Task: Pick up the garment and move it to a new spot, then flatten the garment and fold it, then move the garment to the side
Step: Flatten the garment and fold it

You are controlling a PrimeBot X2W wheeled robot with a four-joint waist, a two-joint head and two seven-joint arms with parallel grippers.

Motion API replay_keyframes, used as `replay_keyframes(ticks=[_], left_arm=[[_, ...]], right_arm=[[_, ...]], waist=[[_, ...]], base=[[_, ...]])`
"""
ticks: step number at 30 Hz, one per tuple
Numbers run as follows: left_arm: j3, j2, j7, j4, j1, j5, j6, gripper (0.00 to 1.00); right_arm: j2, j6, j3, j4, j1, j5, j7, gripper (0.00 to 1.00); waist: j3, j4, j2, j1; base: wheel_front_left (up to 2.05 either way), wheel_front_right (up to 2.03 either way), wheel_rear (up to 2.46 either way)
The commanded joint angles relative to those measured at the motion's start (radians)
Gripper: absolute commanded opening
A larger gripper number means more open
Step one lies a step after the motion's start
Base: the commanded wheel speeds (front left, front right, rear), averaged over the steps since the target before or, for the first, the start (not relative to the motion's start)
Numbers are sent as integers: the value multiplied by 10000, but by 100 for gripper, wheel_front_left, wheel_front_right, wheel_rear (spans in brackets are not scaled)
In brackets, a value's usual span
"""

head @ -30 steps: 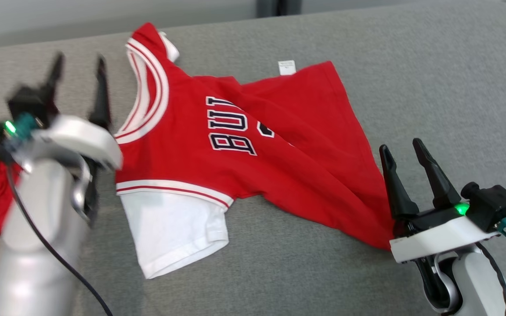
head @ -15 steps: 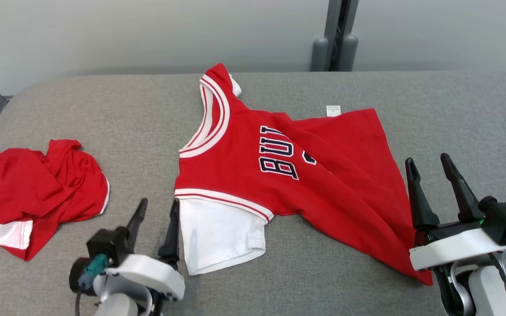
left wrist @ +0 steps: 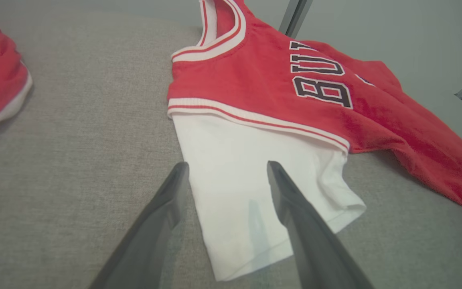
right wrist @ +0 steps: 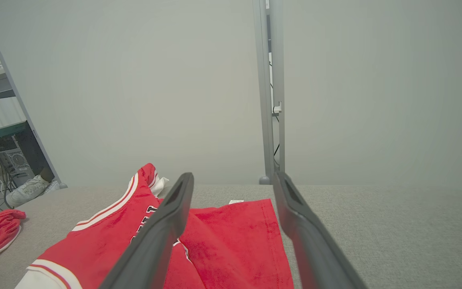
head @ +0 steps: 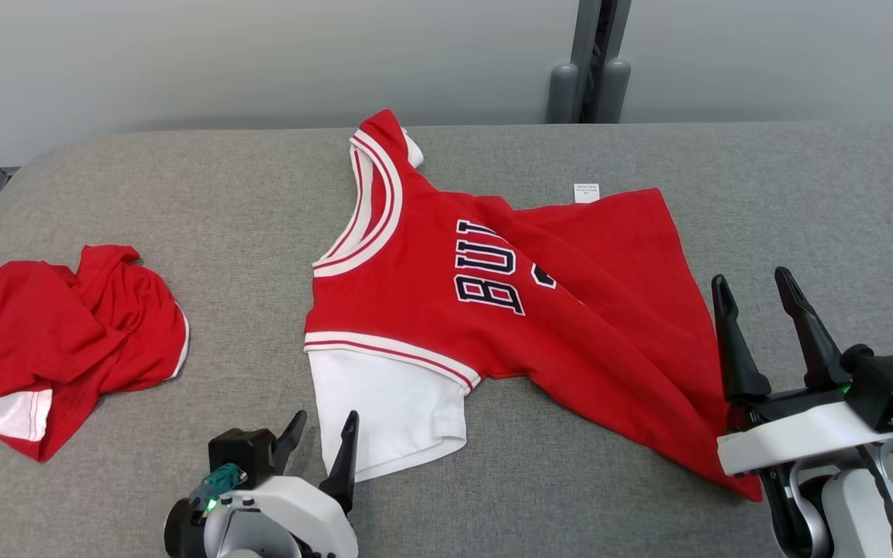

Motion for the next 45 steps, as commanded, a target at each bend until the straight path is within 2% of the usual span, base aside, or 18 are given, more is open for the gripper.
replay_keyframes(ticks=[1,7,11,17,18,19,20,28,34,41,45], left_arm=[[-57,52,180,54,89,28,71,100],[-302,247,1000,103,164,232,418,100],[-359,254,1286,44,225,149,426,100],[-482,227,1685,-50,261,-131,190,100],[-514,227,1752,-54,251,-160,179,69],[-546,233,1756,-91,232,-188,108,30],[-526,234,1680,-166,199,-215,99,0],[70,458,684,-1175,-114,-400,229,0],[382,680,326,-1799,24,-418,470,0],[540,898,209,-2081,201,-437,657,0],[543,929,162,-2120,133,-432,658,0]], right_arm=[[-23,-3,-1,-23,12,-43,24,100],[30,-3,-75,-18,0,-42,-11,100],[65,-3,-53,22,3,-51,-34,100],[106,-3,-30,60,-65,-44,-84,100],[108,-3,-25,72,-85,-47,-87,100],[107,-3,-20,83,-102,-53,-91,100],[108,-3,-22,95,-112,-58,-96,100],[107,-3,-595,352,206,-260,-42,100],[205,-3,-1052,419,949,218,341,100],[211,-3,-586,98,2203,2031,1577,100],[226,-3,-391,2,2718,2514,2154,100]], waist=[[42,-29,0,0],[142,-28,0,0],[168,-24,0,0],[223,-50,0,0],[232,-64,0,0],[239,-79,0,0],[243,-96,0,0],[105,-225,0,0],[11,-535,0,0],[90,-1108,0,0],[118,-1261,0,0]], base=[[0,0,0],[0,0,0],[0,0,0],[0,0,0],[0,0,0],[0,0,0],[0,0,0],[0,0,0],[0,0,0],[0,0,0],[0,0,0]])
